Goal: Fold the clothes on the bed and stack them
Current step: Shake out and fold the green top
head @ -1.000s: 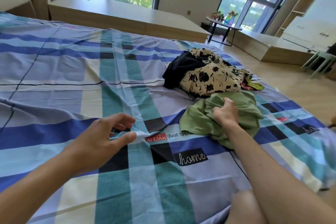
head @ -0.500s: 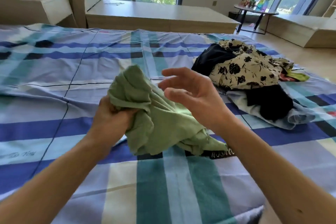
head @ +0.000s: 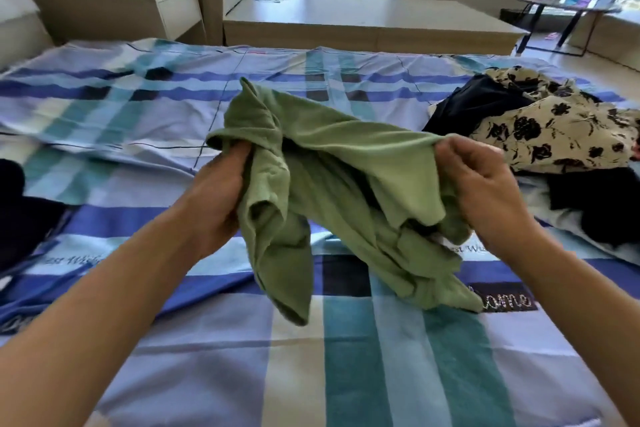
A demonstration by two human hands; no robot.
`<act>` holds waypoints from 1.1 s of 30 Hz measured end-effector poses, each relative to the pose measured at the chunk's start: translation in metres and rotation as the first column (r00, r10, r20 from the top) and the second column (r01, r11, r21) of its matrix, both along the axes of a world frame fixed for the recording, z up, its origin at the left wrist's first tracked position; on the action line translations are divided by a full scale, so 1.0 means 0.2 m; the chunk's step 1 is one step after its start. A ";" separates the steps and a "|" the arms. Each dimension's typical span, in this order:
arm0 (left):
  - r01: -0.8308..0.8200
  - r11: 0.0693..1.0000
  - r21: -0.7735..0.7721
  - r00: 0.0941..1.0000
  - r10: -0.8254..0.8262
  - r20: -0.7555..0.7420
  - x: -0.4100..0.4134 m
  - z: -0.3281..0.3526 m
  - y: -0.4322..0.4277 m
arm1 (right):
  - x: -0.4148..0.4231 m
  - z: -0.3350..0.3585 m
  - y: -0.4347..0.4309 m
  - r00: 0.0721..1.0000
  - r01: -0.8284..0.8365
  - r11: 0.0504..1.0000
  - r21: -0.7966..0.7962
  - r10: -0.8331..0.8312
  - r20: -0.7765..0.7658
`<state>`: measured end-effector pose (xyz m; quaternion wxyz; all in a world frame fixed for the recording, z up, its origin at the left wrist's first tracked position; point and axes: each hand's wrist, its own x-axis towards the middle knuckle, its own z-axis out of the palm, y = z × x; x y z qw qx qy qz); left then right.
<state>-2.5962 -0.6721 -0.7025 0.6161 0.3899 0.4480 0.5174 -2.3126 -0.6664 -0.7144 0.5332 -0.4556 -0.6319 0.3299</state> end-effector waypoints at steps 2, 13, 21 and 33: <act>0.016 1.000 -0.004 0.993 -0.017 -0.120 -0.06 -0.01 0.02 | 0.09 0.03 0.03 0.970 0.057 0.998 -0.029 -0.062 -0.236; -0.030 0.999 0.036 0.810 0.045 -0.585 -0.19 -0.11 0.11 | 0.15 0.04 0.03 0.905 -0.044 0.902 -0.429 -0.145 -0.399; 0.232 0.972 -0.028 0.415 -0.125 -0.901 -0.10 -0.24 0.10 | -0.01 0.02 0.01 0.743 -0.313 0.832 -0.458 -0.085 -0.664; 0.285 0.956 -0.067 0.904 -0.292 -0.313 -0.06 -0.10 0.07 | 0.30 0.13 0.04 0.647 -0.098 0.982 -0.164 -0.063 -0.760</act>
